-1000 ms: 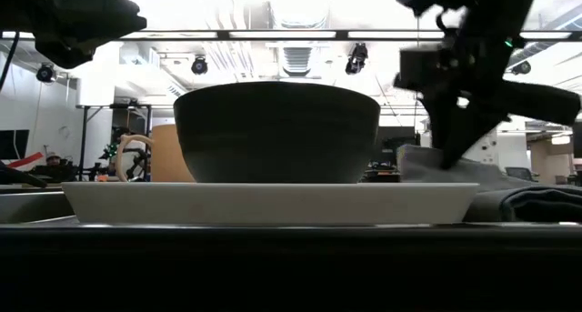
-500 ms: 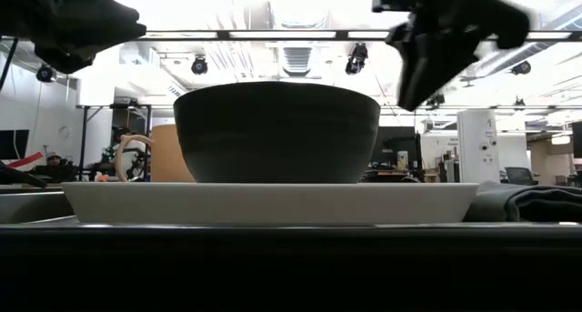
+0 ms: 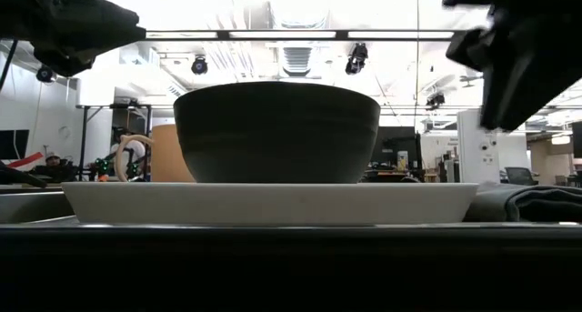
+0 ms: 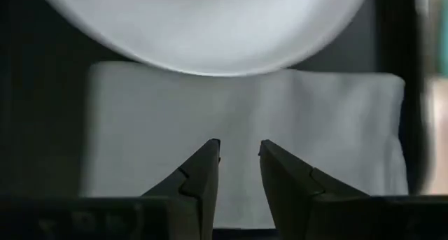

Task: Set up tray
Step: Put the gray napkin on the black tray to the right of the white plate

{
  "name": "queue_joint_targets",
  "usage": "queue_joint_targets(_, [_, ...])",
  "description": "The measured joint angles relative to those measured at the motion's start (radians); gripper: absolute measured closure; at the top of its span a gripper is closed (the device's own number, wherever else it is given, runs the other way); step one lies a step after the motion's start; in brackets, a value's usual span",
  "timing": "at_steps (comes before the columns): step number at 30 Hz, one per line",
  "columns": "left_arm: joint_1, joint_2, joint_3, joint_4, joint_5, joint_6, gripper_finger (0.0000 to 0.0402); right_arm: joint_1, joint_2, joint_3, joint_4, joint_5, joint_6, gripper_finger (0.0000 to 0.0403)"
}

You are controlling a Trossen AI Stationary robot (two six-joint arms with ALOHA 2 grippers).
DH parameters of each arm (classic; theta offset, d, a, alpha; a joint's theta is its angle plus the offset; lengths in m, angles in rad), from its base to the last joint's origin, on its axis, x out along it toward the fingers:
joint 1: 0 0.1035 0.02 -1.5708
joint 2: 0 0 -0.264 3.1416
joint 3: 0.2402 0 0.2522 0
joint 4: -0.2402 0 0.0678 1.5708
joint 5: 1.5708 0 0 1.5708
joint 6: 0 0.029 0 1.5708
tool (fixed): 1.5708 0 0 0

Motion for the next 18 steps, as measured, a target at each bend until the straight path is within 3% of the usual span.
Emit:
queue_joint_targets(4, [0.0, 0.0, 0.0, 0.0, 0.0, 0.0, 0.0308, -0.002, 0.0, -0.066, -0.007, 0.125, 0.035, 0.0319])
queue_joint_targets(18, [0.0, 0.0, 0.0, 0.001, -0.001, -0.007, 0.0308, -0.113, 0.0, -0.22, 0.052, 0.154, -0.013, 0.0345])
